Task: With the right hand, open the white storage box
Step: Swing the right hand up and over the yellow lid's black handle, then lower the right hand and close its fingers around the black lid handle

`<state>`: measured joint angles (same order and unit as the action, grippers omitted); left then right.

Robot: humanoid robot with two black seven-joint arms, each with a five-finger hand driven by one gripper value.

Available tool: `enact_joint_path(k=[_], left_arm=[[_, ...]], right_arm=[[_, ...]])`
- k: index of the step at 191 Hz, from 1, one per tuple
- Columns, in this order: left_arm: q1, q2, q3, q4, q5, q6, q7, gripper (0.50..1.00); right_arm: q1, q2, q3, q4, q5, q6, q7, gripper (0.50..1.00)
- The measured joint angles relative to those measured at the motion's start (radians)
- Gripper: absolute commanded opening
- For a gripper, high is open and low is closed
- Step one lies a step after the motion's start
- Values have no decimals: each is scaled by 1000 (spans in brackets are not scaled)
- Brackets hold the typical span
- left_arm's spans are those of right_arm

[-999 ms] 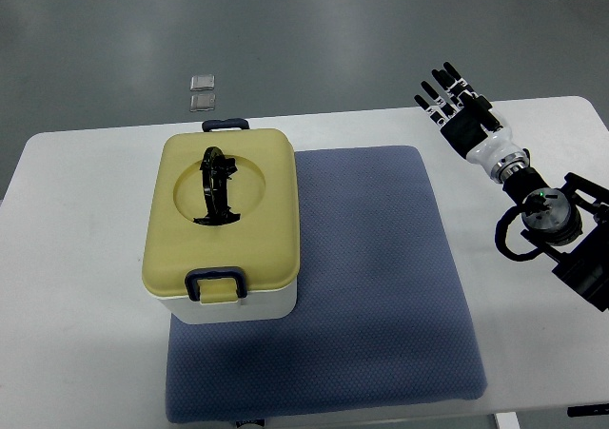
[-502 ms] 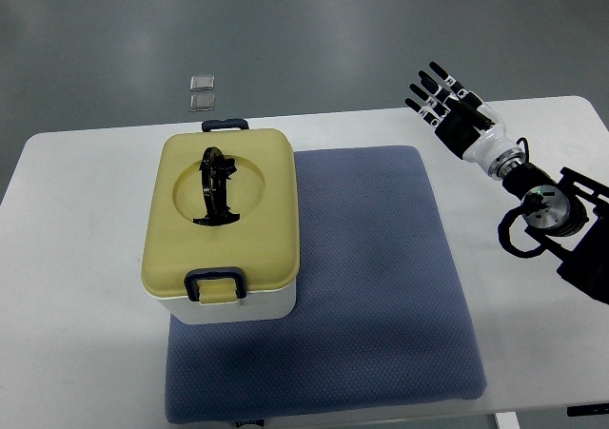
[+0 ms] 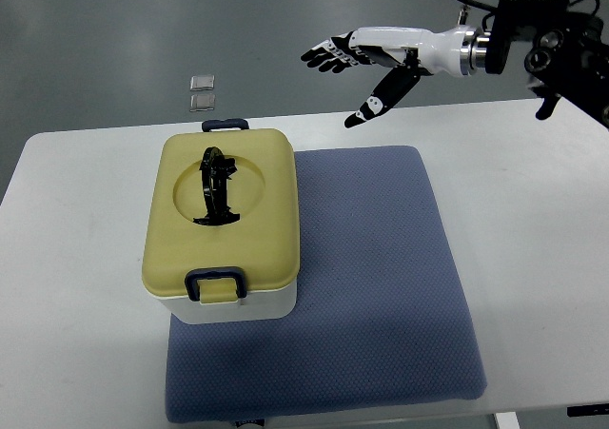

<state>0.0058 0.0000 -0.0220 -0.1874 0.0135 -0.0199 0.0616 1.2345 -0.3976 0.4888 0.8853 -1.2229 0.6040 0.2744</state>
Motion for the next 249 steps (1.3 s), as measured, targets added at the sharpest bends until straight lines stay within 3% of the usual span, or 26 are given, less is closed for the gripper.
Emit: enact_joint_path(k=[37, 66, 86, 109, 180, 224, 249], left_arm=[[-1, 0, 1, -15, 0, 0, 0, 1000], [-1, 0, 1, -18, 0, 0, 0, 1000], [-2, 0, 0, -18, 0, 0, 0, 1000], [-1, 0, -1, -17, -1, 1, 0, 1000], [-1, 0, 2, -18, -1, 0, 3, 1000], [-1, 0, 1, -18, -1, 0, 87, 1000], [-1, 0, 0, -18, -1, 0, 102, 1000]], right_arm=[[262, -5, -252, 123, -120, 7, 5, 928], [359, 56, -368, 149, -136, 7, 8, 928], [368, 120, -386, 150, -173, 1, 9, 928], [363, 161, -390, 150, -208, -67, 12, 928], [322, 199, -389, 150, -212, -215, 75, 928], [296, 204, -387, 150, -211, -257, 81, 926], [278, 219, -387, 150, -213, -278, 83, 926]])
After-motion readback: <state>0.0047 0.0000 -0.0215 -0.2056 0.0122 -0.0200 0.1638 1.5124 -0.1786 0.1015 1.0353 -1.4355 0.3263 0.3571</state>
